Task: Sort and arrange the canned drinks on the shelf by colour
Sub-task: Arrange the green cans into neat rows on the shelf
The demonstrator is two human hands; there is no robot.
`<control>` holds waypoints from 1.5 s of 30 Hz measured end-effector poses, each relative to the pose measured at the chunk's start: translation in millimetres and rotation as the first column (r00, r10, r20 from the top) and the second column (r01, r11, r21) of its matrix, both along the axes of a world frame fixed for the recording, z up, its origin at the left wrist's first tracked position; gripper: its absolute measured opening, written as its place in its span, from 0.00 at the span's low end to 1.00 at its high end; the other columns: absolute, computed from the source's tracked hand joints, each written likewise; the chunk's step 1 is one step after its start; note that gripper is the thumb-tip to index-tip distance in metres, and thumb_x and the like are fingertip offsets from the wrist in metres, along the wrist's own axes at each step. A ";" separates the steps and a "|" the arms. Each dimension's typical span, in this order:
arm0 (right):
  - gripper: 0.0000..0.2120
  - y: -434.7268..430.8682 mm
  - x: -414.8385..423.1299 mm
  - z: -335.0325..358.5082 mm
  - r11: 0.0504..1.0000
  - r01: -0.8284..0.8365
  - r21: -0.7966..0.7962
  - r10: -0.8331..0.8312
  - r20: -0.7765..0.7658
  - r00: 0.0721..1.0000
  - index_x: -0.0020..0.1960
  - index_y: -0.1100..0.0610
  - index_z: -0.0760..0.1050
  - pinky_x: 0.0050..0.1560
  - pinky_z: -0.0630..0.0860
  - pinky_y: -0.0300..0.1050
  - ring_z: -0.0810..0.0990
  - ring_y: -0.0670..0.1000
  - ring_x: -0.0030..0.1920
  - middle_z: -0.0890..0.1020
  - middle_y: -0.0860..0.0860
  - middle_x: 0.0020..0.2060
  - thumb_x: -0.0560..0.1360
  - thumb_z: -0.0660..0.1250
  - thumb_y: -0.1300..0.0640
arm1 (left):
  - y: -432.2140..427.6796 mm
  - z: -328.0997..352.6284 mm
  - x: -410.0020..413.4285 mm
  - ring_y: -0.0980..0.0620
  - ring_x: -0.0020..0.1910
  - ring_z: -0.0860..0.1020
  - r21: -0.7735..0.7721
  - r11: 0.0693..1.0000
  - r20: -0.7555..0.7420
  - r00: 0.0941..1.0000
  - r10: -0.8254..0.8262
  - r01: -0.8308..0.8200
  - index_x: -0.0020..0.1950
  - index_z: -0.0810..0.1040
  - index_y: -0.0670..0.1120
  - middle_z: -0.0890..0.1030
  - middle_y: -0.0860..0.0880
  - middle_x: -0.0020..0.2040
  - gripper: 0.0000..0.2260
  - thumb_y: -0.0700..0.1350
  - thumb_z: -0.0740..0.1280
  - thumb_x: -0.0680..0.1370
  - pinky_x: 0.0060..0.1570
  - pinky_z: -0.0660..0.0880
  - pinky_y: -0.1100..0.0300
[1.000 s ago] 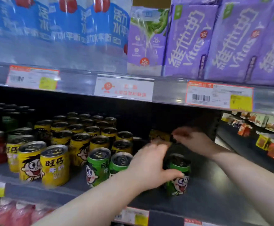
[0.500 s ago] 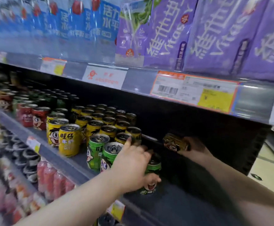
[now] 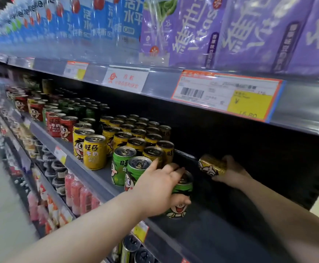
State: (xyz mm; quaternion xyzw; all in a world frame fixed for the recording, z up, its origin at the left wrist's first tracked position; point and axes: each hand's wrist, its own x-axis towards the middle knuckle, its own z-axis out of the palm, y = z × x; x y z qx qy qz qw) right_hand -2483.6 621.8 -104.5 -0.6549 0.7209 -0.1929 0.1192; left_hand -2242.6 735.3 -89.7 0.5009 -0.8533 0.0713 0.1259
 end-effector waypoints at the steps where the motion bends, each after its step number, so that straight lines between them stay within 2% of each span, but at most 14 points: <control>1: 0.36 9.6 -0.1 3.9 0.999 -0.044 0.022 0.044 0.024 0.999 0.67 0.55 0.62 0.50 0.68 0.41 0.73 0.53 0.52 0.72 0.53 0.54 0.65 0.76 0.52 | -0.7 -0.1 0.2 0.52 0.75 0.53 -0.012 1.000 0.008 1.000 -0.002 0.002 0.76 0.53 0.49 0.56 0.49 0.76 0.34 0.63 0.57 0.75 0.72 0.35 0.55; 6: 0.31 67.3 4.6 26.6 0.973 -0.216 -0.074 0.227 0.186 0.956 0.62 0.51 0.64 0.42 0.69 0.33 0.73 0.47 0.50 0.74 0.50 0.52 0.65 0.76 0.56 | -2.2 -3.0 -1.4 0.53 0.75 0.54 -0.017 1.000 -0.004 1.000 -0.007 0.007 0.76 0.52 0.50 0.57 0.50 0.76 0.34 0.64 0.57 0.75 0.72 0.35 0.54; 9: 0.31 98.4 11.0 34.4 0.949 -0.309 -0.058 0.312 0.285 0.906 0.60 0.48 0.65 0.47 0.74 0.34 0.76 0.43 0.50 0.77 0.47 0.52 0.64 0.77 0.57 | -1.6 -4.5 -0.3 0.54 0.75 0.54 -0.033 0.999 -0.017 1.000 -0.007 0.006 0.76 0.52 0.50 0.58 0.50 0.76 0.34 0.63 0.58 0.75 0.72 0.35 0.55; 12: 0.32 120.4 17.7 30.7 0.916 -0.402 -0.002 0.387 0.273 0.881 0.59 0.40 0.63 0.52 0.75 0.34 0.76 0.39 0.53 0.76 0.41 0.54 0.63 0.78 0.52 | 0.0 -5.3 0.9 0.53 0.75 0.54 -0.038 0.999 -0.060 0.998 -0.010 0.007 0.76 0.53 0.49 0.58 0.49 0.76 0.33 0.62 0.59 0.76 0.72 0.36 0.55; 16: 0.36 131.9 33.8 14.9 0.921 -0.388 -0.036 0.378 0.325 0.867 0.59 0.35 0.59 0.51 0.74 0.35 0.76 0.43 0.55 0.74 0.40 0.55 0.58 0.76 0.43 | 2.5 -9.9 2.5 0.51 0.76 0.52 -0.084 0.995 -0.120 0.991 -0.055 0.045 0.76 0.52 0.49 0.57 0.46 0.76 0.35 0.61 0.61 0.75 0.68 0.34 0.56; 20: 0.44 133.0 38.3 4.0 0.921 -0.378 -0.091 0.384 0.378 0.843 0.63 0.37 0.55 0.53 0.71 0.36 0.73 0.41 0.53 0.70 0.34 0.51 0.56 0.78 0.46 | 6.6 -11.6 10.7 0.47 0.75 0.57 -0.176 0.980 -0.174 0.977 -0.120 0.089 0.74 0.59 0.49 0.60 0.44 0.75 0.33 0.63 0.59 0.73 0.67 0.33 0.55; 25: 0.32 133.1 39.5 10.0 0.933 -0.331 -0.139 0.359 0.323 0.876 0.54 0.36 0.64 0.48 0.71 0.35 0.76 0.41 0.50 0.75 0.36 0.49 0.60 0.80 0.52 | 3.6 -4.4 37.2 0.46 0.65 0.71 -0.262 0.963 -0.251 0.959 -0.133 0.065 0.65 0.72 0.47 0.74 0.46 0.64 0.27 0.61 0.55 0.73 0.68 0.46 0.48; 27: 0.32 131.9 39.2 21.1 0.935 -0.276 -0.221 0.333 0.288 0.898 0.53 0.39 0.68 0.50 0.71 0.36 0.78 0.44 0.53 0.78 0.38 0.50 0.57 0.81 0.51 | -1.3 -1.7 52.7 0.48 0.67 0.68 -0.271 0.962 -0.296 0.951 -0.089 0.006 0.65 0.72 0.48 0.73 0.48 0.65 0.27 0.62 0.52 0.73 0.71 0.47 0.48; 31: 0.43 131.6 58.4 57.9 0.915 -0.174 -0.363 0.281 0.268 0.922 0.53 0.34 0.69 0.48 0.72 0.30 0.79 0.44 0.52 0.80 0.42 0.50 0.40 0.76 0.30 | -16.7 4.0 88.9 0.51 0.70 0.63 -0.234 0.963 -0.394 0.918 0.033 -0.135 0.67 0.70 0.49 0.70 0.51 0.68 0.24 0.61 0.54 0.76 0.72 0.47 0.47; 34: 0.36 133.4 98.9 81.0 0.887 -0.175 -0.428 0.282 0.201 0.938 0.55 0.36 0.67 0.53 0.70 0.41 0.77 0.51 0.55 0.77 0.44 0.51 0.54 0.81 0.48 | -28.1 1.7 127.2 0.53 0.71 0.62 -0.168 0.960 -0.408 0.902 0.140 -0.225 0.69 0.67 0.51 0.67 0.53 0.70 0.21 0.57 0.58 0.78 0.73 0.48 0.47; 36: 0.34 130.7 129.3 93.2 0.866 -0.132 -0.482 0.253 0.195 0.948 0.59 0.40 0.67 0.56 0.68 0.43 0.75 0.51 0.56 0.76 0.45 0.52 0.59 0.80 0.53 | -33.7 -1.2 157.2 0.52 0.71 0.62 -0.147 0.956 -0.403 0.898 0.177 -0.254 0.69 0.66 0.52 0.66 0.53 0.70 0.22 0.57 0.60 0.77 0.73 0.52 0.46; 39: 0.29 126.7 180.2 109.2 0.847 -0.119 -0.518 0.265 0.217 0.940 0.57 0.45 0.70 0.56 0.66 0.40 0.75 0.50 0.55 0.75 0.45 0.51 0.61 0.79 0.52 | -43.1 -0.9 197.0 0.50 0.72 0.61 -0.120 0.952 -0.351 0.909 0.225 -0.282 0.70 0.65 0.52 0.65 0.51 0.71 0.26 0.59 0.63 0.75 0.71 0.56 0.48; 42: 0.24 120.4 238.1 112.9 0.853 -0.215 -0.475 0.354 0.225 0.908 0.51 0.41 0.70 0.52 0.66 0.35 0.75 0.45 0.52 0.75 0.43 0.50 0.61 0.79 0.53 | -56.0 1.2 227.8 0.48 0.76 0.52 -0.038 0.966 -0.255 0.937 0.238 -0.255 0.74 0.58 0.52 0.57 0.51 0.76 0.31 0.60 0.63 0.74 0.73 0.50 0.44; 45: 0.33 107.6 285.4 101.2 0.883 -0.269 -0.385 0.382 0.255 0.888 0.61 0.46 0.69 0.53 0.73 0.37 0.76 0.43 0.53 0.76 0.42 0.53 0.60 0.79 0.48 | -68.0 2.8 246.0 0.46 0.76 0.42 0.040 0.982 -0.128 0.974 0.189 -0.186 0.76 0.50 0.55 0.47 0.53 0.78 0.34 0.60 0.62 0.75 0.73 0.45 0.43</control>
